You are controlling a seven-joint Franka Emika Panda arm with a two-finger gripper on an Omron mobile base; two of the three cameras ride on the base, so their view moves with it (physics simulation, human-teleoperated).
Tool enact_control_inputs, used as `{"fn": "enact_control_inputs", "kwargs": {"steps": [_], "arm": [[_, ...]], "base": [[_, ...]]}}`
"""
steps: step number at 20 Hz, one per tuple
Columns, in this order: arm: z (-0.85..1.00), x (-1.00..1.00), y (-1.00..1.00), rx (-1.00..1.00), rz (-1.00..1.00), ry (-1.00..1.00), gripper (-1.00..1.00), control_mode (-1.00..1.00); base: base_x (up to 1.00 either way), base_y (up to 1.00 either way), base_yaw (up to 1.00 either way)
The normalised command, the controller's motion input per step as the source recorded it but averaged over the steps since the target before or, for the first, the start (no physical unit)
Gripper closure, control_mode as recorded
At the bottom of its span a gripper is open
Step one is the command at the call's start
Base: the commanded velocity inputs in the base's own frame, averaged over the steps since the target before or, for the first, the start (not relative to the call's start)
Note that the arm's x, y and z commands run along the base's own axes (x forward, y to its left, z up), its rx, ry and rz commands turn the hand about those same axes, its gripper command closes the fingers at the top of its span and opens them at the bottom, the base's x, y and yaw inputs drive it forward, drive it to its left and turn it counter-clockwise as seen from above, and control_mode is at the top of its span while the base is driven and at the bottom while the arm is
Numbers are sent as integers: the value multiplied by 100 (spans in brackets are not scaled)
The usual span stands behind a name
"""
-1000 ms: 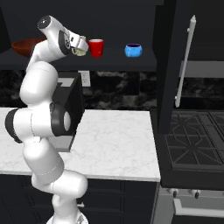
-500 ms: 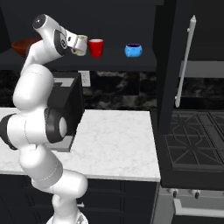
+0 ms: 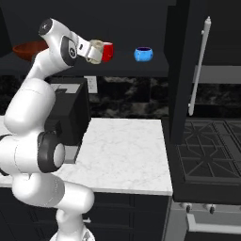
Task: Gather all objects into one cabinet and sort the glasses and bowls to opposite sides.
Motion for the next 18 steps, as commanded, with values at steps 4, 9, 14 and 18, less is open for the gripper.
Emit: {"fn": "enact_control_inputs", "kwargs": {"steps": [4, 9, 14, 18], "arm": [[0, 0, -76, 0, -13, 0, 100, -100], [0, -2, -63, 0, -14, 0, 100, -100], [-1, 0, -46, 0, -10, 0, 100, -100], [-5, 4, -31, 1, -4, 0, 100, -100]], "base": [[0, 0, 0], [0, 0, 0], [0, 0, 0], [0, 0, 0]]}}
